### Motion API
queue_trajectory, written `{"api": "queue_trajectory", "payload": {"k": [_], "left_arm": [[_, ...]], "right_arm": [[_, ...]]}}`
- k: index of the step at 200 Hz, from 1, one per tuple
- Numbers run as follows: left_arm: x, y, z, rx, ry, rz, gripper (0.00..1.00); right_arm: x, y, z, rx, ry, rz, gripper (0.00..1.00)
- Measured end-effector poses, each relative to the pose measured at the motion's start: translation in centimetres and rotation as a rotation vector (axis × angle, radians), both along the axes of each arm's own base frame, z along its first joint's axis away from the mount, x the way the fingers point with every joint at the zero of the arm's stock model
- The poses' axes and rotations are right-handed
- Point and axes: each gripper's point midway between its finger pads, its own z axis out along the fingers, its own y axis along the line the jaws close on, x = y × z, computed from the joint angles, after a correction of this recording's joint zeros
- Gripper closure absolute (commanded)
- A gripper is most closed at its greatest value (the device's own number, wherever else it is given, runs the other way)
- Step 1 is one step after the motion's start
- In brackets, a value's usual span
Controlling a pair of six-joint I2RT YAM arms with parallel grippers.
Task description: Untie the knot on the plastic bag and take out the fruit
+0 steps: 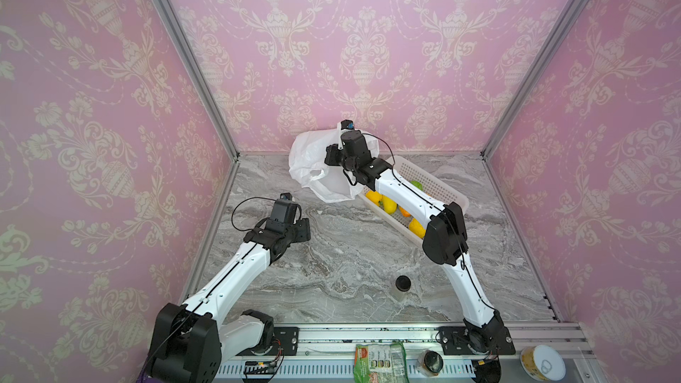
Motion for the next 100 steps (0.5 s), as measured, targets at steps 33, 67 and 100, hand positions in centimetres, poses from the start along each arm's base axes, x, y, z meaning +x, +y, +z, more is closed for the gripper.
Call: {"api": "queue_trajectory", "payload": {"k": [33, 67, 100], "left_arm": [[0.3, 0.8, 2.8, -0.034, -0.1, 0.058, 0.1], [0.8, 4.4, 5.4, -0.038, -0.2, 0.21, 0.01], [1.3, 7.7, 7.4, 0.001, -0.283, 0.34, 0.01]], "right_arm": [[-1.8, 1.8, -2.2, -0.047, 0.025, 0.063, 1.0], [-5.2, 4.3, -7.4, -0.107, 0.11, 0.163, 0.62], [-8.3, 3.4, -9.8, -0.173, 0.169, 0.222, 0.19]]}}
